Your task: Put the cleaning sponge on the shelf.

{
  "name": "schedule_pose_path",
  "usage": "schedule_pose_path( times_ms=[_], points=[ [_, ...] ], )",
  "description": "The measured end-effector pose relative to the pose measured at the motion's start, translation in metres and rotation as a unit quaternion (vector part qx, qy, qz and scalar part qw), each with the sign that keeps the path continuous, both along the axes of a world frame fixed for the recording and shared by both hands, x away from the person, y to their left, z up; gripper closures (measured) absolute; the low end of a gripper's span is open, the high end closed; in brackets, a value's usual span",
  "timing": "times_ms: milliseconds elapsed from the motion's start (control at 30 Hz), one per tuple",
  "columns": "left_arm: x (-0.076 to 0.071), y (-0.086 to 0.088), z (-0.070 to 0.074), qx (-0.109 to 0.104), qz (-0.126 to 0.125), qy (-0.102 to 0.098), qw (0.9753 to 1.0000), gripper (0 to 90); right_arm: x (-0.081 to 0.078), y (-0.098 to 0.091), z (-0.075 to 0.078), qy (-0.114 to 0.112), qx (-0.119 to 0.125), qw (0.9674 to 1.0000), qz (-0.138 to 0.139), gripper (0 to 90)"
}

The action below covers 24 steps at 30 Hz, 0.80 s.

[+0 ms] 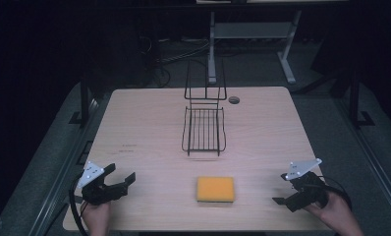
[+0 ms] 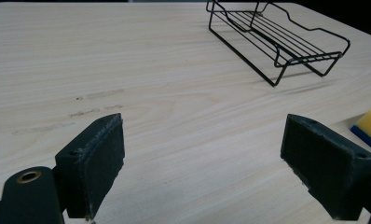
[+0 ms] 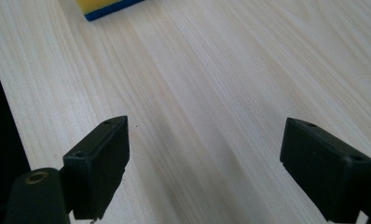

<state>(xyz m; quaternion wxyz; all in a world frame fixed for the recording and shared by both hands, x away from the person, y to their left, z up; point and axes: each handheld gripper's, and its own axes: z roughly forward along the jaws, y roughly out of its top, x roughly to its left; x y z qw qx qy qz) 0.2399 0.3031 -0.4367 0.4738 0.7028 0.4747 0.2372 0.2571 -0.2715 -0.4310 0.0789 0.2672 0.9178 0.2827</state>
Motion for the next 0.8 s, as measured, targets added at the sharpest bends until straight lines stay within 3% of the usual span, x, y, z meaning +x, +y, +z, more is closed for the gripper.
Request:
schedule_pose_path(
  times_ms=[433,800],
  points=[
    [-0.002,0.0,-0.001,-0.009,0.001,-0.001,1.0,12.8,-0.003,0.015,0.01,-0.004,-0.015,0.9996,0.024,15.4],
    [-0.004,-0.002,0.001,-0.004,-0.004,-0.007,1.0,12.8,-0.004,0.034,0.025,-0.005,-0.037,0.9976,0.058,15.4]
  ],
)
